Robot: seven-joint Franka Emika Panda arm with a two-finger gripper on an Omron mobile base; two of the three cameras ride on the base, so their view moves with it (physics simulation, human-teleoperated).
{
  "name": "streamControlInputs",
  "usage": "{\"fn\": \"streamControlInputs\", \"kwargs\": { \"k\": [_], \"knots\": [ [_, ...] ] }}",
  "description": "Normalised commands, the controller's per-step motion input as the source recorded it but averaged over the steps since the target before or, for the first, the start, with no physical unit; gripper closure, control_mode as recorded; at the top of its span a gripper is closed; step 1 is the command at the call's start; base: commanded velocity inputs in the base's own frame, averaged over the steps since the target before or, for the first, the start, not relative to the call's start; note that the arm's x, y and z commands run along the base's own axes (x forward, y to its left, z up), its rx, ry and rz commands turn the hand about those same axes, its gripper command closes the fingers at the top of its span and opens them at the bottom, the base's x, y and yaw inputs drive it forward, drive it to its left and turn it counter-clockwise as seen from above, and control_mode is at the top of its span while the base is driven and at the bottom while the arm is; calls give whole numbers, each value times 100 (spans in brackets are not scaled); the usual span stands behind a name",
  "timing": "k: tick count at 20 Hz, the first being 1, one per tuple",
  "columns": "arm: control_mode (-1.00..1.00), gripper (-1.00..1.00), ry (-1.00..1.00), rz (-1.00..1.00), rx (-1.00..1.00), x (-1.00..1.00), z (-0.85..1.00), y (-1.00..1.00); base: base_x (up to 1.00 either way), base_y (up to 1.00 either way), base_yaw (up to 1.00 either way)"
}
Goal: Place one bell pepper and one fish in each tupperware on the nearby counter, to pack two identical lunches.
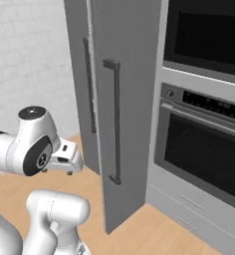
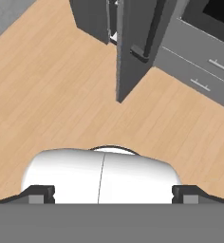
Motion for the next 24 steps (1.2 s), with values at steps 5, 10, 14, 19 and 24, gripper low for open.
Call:
{"fn": "streamControlInputs", "kwargs": {
  "k": [5,10,14,19,24],
  "knots": [
    [100,-100,0,0,0,0,0,0,47,100,-34],
    [100,-100,0,0,0,0,0,0,47,95,-37],
    [100,-100,0,0,0,0,0,0,58,98,-48],
    [100,-100,0,0,0,0,0,0,72,84,-60],
    [100,-100,0,0,0,0,0,0,80,86,-56]
  ]
}}
